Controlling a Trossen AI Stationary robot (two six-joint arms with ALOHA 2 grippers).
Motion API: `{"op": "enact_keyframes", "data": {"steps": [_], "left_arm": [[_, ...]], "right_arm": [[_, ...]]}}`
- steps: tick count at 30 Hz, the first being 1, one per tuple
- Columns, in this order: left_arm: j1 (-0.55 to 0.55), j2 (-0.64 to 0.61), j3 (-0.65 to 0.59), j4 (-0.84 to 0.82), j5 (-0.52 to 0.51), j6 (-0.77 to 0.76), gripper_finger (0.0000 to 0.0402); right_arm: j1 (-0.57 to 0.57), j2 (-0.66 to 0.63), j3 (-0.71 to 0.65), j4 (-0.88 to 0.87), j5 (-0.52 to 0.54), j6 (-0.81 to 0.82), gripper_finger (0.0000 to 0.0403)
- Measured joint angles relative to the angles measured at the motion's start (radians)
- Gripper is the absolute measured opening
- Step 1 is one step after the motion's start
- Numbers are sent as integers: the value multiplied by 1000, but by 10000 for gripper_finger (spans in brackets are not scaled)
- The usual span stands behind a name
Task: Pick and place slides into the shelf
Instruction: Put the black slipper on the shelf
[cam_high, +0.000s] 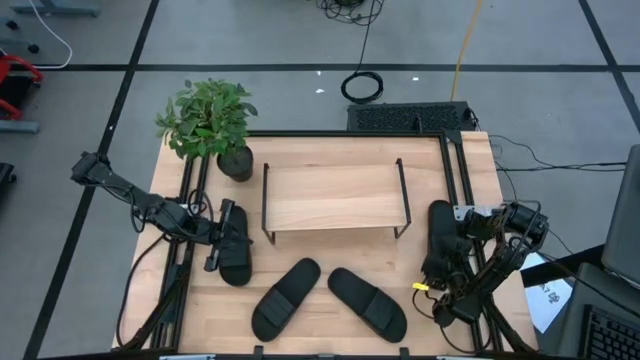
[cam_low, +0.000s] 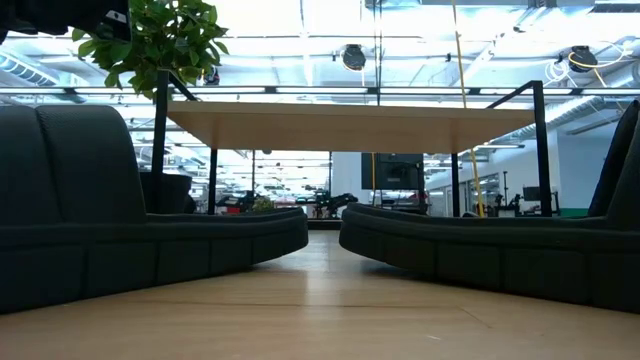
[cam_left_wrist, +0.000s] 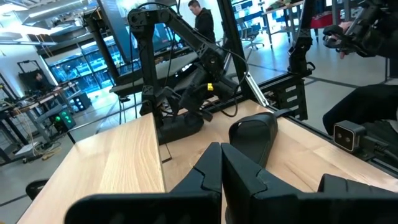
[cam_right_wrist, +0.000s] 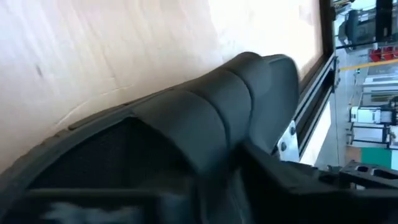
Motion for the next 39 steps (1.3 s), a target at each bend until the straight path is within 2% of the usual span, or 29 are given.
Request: {"op": "enact_keyframes", "data": {"steps": [2, 7, 17, 20, 26, 32, 39], "left_arm": [[0, 0, 0, 0, 0, 0, 8], [0, 0, 0, 0, 0, -1, 8], [0, 0, 0, -1, 0, 0, 8], [0, 0, 0, -5, 0, -3, 8], [0, 0, 0, -6, 0, -2, 8], [0, 0, 0, -14, 0, -2, 8], [0, 0, 0, -14, 0, -5, 8]], "right_arm": [[0, 0, 1, -14, 0, -1, 19], [0, 2, 55, -162, 0, 73, 7], [-32, -31, 109, -182, 79, 7, 3], [-45, -31, 132, -185, 70, -31, 2], [-23, -30, 232, -189, 59, -73, 1], [14, -23, 352, -188, 119, -80, 1], [20, -1, 484, -184, 159, -182, 0]]}}
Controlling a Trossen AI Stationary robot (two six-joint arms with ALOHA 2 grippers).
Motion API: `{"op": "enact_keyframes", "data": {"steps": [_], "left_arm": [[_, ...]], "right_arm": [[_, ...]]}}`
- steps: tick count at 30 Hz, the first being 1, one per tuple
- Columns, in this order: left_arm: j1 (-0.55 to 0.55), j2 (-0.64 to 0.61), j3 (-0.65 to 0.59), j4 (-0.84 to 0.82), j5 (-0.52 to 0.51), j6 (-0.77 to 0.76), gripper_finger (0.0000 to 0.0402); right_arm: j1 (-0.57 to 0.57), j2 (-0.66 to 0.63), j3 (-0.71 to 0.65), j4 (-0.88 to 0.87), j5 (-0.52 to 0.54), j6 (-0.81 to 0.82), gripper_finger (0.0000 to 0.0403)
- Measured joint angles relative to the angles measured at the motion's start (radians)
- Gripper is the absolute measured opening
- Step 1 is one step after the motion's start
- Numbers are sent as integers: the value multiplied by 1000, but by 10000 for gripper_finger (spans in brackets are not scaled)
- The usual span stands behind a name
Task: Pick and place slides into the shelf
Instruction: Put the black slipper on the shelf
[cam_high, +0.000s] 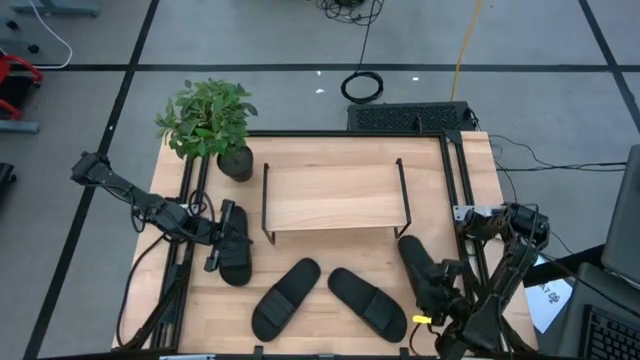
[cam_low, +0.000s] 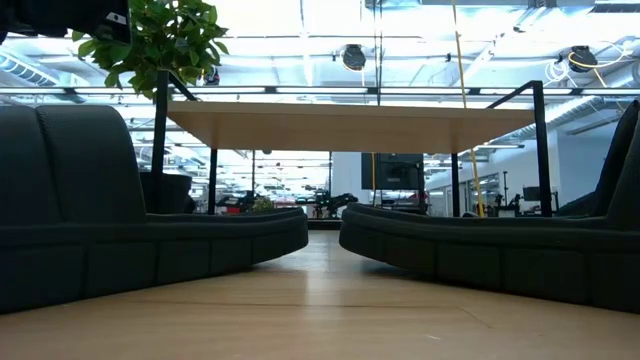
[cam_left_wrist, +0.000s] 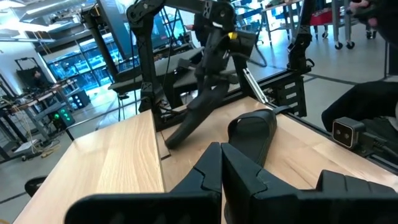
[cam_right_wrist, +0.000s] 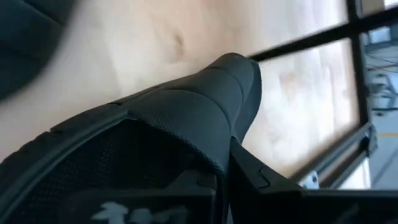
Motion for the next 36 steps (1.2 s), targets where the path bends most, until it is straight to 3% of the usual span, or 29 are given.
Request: {"op": "enact_keyframes", "data": {"steps": [8, 18, 31, 36], "left_arm": [[0, 0, 0, 0, 0, 6, 8], [0, 0, 0, 0, 0, 5, 8], [0, 0, 0, -6, 0, 12, 8], [0, 0, 0, -12, 0, 12, 8]], "right_arm": [[0, 0, 165, 1, 44, -148, 0], [-17, 0, 374, -1, 267, -390, 0], [-202, 0, 578, -2, 537, -773, 0], [-256, -1, 652, -1, 577, -878, 0]]}}
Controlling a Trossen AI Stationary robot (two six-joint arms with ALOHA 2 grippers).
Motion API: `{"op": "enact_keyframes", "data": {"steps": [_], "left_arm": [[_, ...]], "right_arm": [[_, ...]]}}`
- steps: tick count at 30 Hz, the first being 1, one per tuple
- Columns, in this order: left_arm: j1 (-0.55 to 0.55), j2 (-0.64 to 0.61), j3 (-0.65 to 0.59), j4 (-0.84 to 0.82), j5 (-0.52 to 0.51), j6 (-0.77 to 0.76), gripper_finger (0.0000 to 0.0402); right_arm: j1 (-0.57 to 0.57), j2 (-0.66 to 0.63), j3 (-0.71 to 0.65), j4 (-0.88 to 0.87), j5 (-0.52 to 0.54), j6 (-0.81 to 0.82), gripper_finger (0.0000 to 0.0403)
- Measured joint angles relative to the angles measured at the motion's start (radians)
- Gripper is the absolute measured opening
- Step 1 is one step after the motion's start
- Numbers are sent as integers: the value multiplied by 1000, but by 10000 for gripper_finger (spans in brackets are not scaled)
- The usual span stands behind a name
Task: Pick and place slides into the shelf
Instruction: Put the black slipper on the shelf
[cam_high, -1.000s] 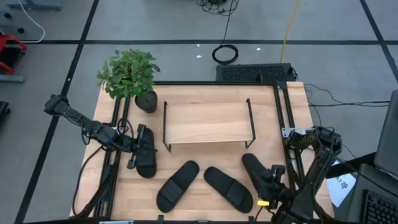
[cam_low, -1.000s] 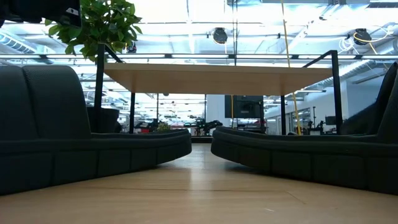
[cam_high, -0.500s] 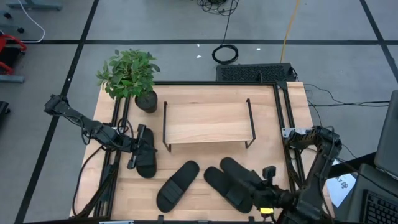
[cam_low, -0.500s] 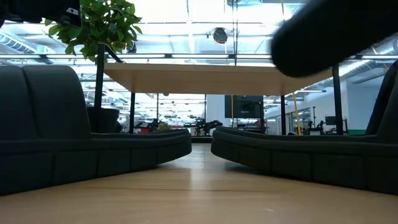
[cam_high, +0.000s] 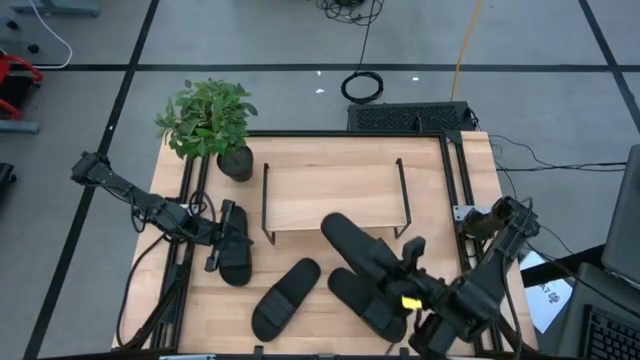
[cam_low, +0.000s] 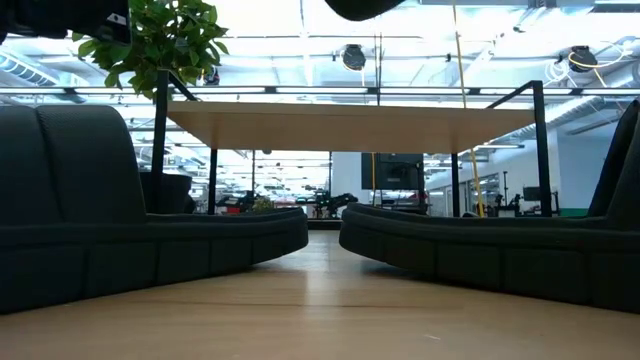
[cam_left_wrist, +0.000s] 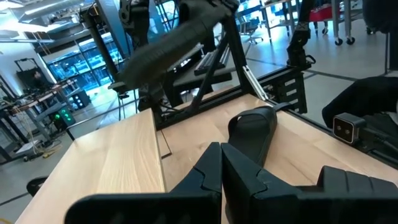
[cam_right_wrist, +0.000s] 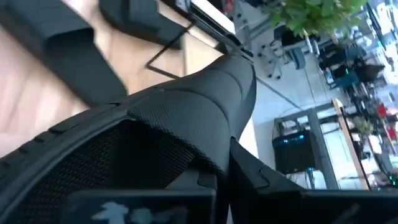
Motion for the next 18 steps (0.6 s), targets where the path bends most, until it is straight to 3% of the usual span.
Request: {"op": "enact_keyframes", "data": {"steps": [9, 18], "left_arm": [[0, 0, 0, -2, 0, -4, 8], [0, 0, 0, -19, 0, 1, 8]], "right_arm": [[-203, 0, -5, -1, 82, -20, 0], [-320, -1, -72, 2, -10, -28, 0]]}}
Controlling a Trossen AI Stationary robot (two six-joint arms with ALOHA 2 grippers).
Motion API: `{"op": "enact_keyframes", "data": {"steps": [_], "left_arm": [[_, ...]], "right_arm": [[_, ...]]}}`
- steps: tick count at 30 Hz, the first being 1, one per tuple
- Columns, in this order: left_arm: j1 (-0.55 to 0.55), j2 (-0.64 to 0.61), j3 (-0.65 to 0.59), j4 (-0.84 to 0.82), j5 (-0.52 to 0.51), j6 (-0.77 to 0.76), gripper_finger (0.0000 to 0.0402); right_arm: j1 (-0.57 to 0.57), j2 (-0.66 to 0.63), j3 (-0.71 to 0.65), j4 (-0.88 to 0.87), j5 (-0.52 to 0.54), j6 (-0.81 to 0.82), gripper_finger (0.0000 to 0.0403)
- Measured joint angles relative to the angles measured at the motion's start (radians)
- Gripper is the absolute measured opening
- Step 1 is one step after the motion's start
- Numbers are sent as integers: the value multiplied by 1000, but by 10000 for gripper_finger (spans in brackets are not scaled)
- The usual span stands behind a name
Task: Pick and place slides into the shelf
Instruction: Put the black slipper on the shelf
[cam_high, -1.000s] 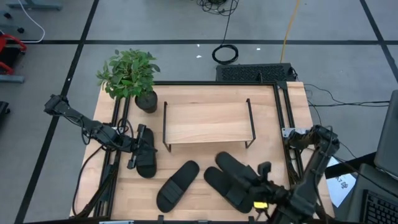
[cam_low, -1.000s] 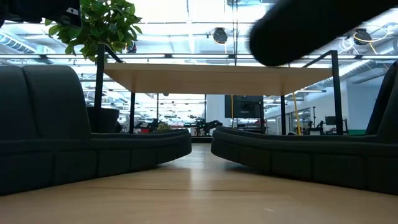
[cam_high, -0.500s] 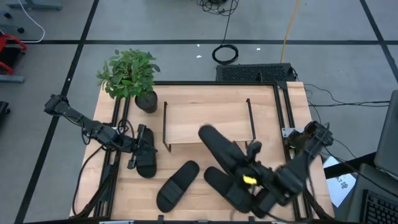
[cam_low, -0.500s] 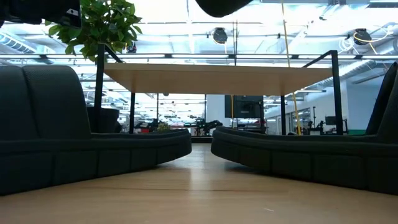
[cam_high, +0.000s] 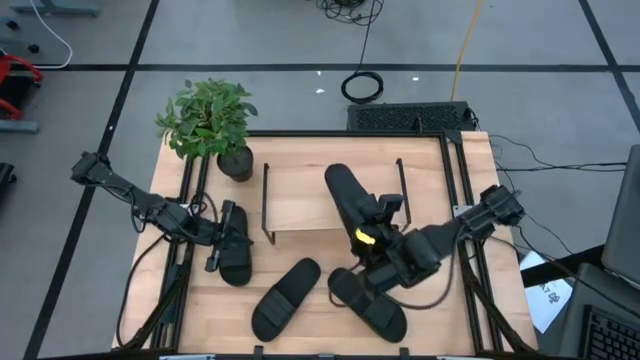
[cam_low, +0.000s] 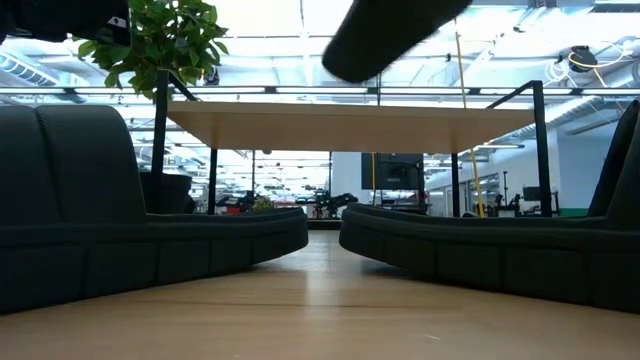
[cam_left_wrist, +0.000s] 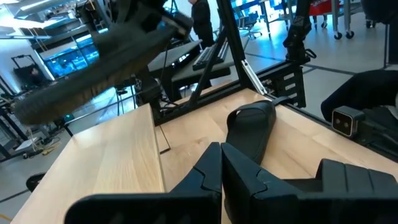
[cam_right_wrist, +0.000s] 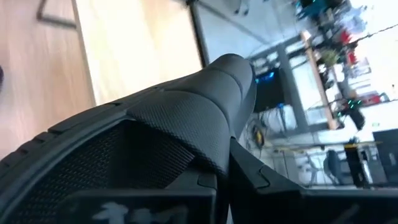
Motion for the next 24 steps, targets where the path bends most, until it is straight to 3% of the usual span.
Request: {"op": "enact_keyframes", "data": {"steps": [10, 17, 24], "left_arm": [[0, 0, 0, 3, 0, -9, 8], [0, 0, 0, 4, 0, 12, 8], [0, 0, 0, 5, 0, 10, 8]], "right_arm": [[-101, -74, -198, -1, -27, 55, 0], [-102, -156, -336, 0, -45, 134, 0], [-117, -155, -421, -2, -75, 180, 0]]}}
